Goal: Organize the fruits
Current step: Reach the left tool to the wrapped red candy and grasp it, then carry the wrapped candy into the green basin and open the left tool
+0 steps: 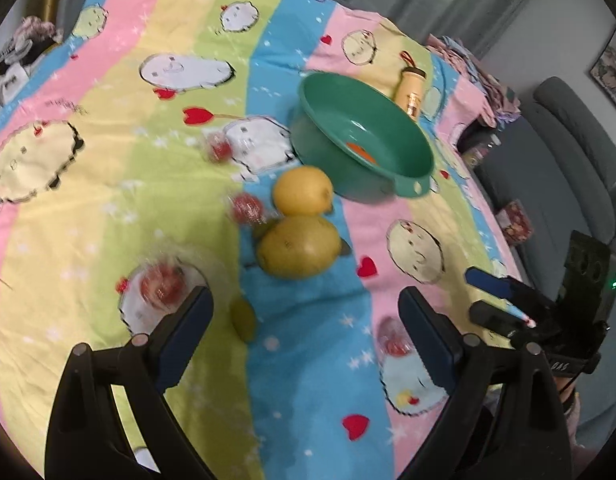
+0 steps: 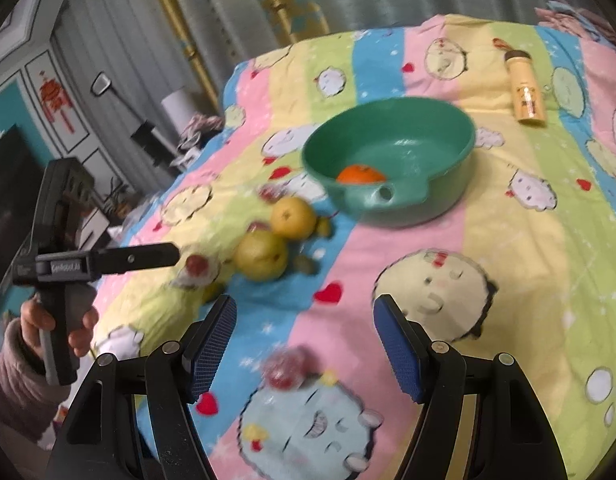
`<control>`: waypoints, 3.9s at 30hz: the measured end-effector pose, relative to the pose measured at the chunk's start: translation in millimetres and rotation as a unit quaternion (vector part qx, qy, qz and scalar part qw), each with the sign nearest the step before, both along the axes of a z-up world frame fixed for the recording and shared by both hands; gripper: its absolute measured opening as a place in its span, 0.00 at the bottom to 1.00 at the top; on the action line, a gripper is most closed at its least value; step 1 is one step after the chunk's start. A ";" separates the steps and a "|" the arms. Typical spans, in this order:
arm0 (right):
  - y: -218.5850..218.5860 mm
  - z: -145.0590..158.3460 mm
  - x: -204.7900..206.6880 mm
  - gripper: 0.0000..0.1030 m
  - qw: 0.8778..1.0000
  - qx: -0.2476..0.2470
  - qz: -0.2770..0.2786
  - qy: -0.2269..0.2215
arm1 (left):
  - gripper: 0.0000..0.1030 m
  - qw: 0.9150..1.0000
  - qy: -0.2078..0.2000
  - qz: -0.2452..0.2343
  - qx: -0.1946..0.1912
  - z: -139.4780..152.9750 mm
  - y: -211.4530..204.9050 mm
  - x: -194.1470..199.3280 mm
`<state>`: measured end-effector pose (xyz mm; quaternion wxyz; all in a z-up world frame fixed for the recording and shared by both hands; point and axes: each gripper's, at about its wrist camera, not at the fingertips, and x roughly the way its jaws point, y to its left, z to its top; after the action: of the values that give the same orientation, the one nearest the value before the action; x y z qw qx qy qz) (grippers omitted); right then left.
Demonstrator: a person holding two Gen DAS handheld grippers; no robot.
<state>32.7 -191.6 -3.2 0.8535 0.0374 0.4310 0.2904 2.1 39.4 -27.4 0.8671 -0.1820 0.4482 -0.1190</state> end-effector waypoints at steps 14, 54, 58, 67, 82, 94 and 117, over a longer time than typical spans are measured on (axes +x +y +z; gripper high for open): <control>28.1 -28.8 -28.4 0.70 0.998 -0.044 0.035 0.020 | 0.89 0.999 -0.028 0.009 0.044 -14.9 4.4 -19.1; 52.9 -62.3 -3.0 0.35 0.996 -0.078 0.024 0.024 | 0.32 0.991 -0.006 0.079 0.112 -62.1 65.1 7.9; 50.5 -60.2 -3.5 0.35 0.997 -0.070 0.022 0.029 | 0.32 0.992 -0.012 0.083 0.093 -51.6 67.3 0.1; 43.8 -29.2 -6.6 0.35 1.000 -0.016 0.023 0.009 | 0.32 0.992 -0.081 0.057 0.074 5.0 51.6 -19.6; -2.5 22.7 31.7 0.35 0.996 0.031 -0.044 -0.070 | 0.32 0.991 -0.128 -0.016 0.035 53.7 -0.4 35.5; -1.1 25.6 99.4 0.35 0.993 0.012 -0.064 -0.094 | 0.32 0.989 -0.113 -0.058 0.075 41.5 -51.2 120.4; -9.1 26.5 122.5 0.41 0.989 -0.037 -0.096 -0.102 | 0.66 0.987 -0.122 -0.038 0.100 53.2 -41.9 141.2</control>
<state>155.2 -200.7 23.2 0.9178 0.0169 0.3465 0.1929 143.3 -2.5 25.9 0.9239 -0.0613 0.3554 -0.1281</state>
